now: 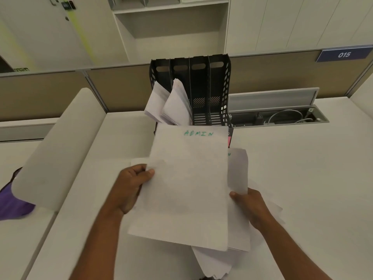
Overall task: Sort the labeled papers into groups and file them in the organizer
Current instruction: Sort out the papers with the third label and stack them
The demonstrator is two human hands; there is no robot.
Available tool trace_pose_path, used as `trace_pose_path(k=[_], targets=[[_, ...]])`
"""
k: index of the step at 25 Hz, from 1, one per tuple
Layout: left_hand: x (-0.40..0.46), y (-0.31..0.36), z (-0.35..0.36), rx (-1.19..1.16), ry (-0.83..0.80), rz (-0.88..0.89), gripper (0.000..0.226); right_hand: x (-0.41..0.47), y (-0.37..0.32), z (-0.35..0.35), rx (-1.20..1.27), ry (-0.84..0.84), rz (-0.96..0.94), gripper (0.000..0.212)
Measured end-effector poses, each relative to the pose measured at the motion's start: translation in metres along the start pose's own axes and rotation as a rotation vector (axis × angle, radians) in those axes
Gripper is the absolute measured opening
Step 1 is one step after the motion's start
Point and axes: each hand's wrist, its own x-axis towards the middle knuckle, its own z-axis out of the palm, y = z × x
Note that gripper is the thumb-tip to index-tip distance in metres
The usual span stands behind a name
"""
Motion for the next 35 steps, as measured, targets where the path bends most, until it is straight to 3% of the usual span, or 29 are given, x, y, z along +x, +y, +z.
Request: trace_pose_path(k=[3, 7, 9, 12, 14, 17, 21, 24, 26, 30, 35], targets=[[0.016, -0.049, 0.029, 0.206, 0.113, -0.037, 0.012, -0.003, -0.010, 0.000, 0.013, -0.094, -0.035, 0.025], [0.019, -0.088, 0.049, 0.465, 0.215, 0.003, 0.025, -0.006, -0.015, -0.003, 0.037, -0.157, -0.029, 0.030], [0.019, -0.093, 0.052, 0.343, 0.161, -0.074, 0.020, -0.006, -0.016, -0.005, 0.008, -0.183, -0.022, 0.038], [0.019, -0.097, 0.052, 0.184, -0.048, -0.182, 0.043, -0.010, -0.018, -0.002, 0.002, -0.172, -0.059, 0.038], [0.017, -0.097, 0.056, 0.200, -0.090, -0.171, 0.031, -0.016, -0.026, 0.002, 0.081, -0.117, -0.141, 0.043], [0.015, -0.091, 0.071, 0.252, 0.049, -0.058, 0.022, -0.031, -0.046, 0.011, 0.009, -0.036, -0.350, 0.047], [0.003, -0.073, 0.089, 0.174, 0.141, 0.236, 0.044, -0.046, -0.062, 0.026, -0.024, 0.105, -0.632, 0.022], [-0.001, -0.062, 0.091, 0.193, 0.132, 0.522, 0.054, -0.051, -0.070, 0.024, 0.045, 0.067, -0.906, 0.019], [-0.001, -0.067, 0.090, 0.224, 0.110, 0.535, 0.053, -0.047, -0.065, 0.022, -0.013, -0.001, -1.016, 0.019], [-0.001, -0.091, 0.095, 0.209, 0.081, 0.284, 0.052, -0.033, -0.043, 0.028, 0.088, -0.044, -0.674, 0.029], [0.002, -0.093, 0.102, 0.101, 0.083, 0.272, 0.050, -0.024, -0.040, 0.033, 0.189, -0.020, -0.594, 0.045]])
